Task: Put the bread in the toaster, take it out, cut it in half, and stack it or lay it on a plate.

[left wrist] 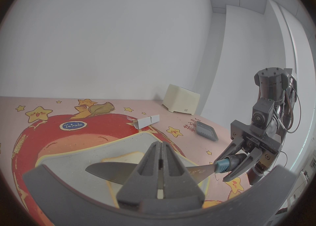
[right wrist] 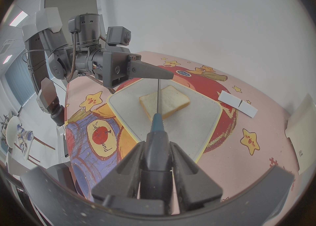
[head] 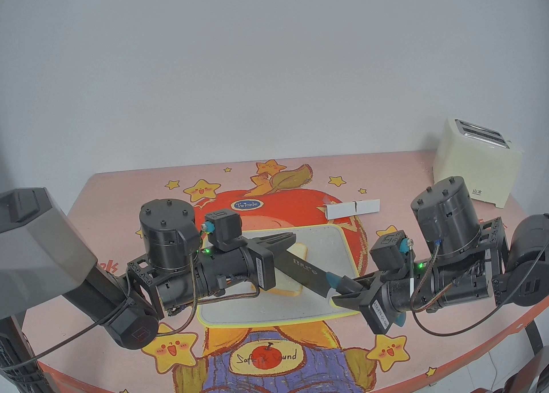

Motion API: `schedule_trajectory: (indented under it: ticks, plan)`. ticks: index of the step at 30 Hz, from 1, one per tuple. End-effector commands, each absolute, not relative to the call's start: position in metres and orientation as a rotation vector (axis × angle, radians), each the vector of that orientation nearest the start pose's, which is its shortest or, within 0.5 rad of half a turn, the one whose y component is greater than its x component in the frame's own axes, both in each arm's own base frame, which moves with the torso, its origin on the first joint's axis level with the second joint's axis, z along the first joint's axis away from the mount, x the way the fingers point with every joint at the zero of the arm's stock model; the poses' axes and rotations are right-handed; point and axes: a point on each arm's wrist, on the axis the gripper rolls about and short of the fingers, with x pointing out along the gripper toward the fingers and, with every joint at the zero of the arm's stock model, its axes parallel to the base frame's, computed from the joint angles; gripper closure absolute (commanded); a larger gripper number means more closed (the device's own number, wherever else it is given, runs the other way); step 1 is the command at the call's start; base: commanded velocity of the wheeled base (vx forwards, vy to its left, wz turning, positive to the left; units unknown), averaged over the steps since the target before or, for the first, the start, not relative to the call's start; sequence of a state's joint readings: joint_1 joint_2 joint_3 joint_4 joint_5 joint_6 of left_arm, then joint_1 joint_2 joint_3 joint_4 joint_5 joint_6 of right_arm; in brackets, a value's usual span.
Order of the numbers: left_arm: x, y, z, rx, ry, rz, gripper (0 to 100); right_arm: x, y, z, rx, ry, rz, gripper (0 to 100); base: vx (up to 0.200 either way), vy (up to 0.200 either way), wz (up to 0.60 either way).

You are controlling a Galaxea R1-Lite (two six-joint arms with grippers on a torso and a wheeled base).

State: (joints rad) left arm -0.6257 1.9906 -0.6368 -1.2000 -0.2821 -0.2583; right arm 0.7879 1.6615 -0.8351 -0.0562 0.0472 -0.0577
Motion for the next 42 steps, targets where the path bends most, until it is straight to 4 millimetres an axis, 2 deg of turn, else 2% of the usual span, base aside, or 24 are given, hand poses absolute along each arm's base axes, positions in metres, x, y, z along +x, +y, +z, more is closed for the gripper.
schedule_trajectory:
  ticks: [1, 28, 33, 42]
  plan:
    - [0.267, -0.201, 0.103, -0.212, 0.279, -0.879, 100, 0.193, 0.196, 0.152, -0.336, 0.707, 0.817, 100, 0.000, 0.000, 0.00]
    - [0.268, -0.200, 0.102, -0.212, 0.282, -0.879, 100, 0.193, 0.196, 0.149, -0.341, 0.720, 0.815, 100, 0.000, 0.000, 0.00]
    - [0.270, -0.201, 0.095, -0.209, 0.302, -0.874, 100, 0.193, 0.196, 0.148, -0.342, 0.723, 0.815, 100, 0.000, 0.000, 0.00]
    - [0.270, -0.201, 0.094, -0.208, 0.305, -0.874, 100, 0.195, 0.197, 0.152, -0.336, 0.709, 0.815, 100, 0.000, 0.000, 0.00]
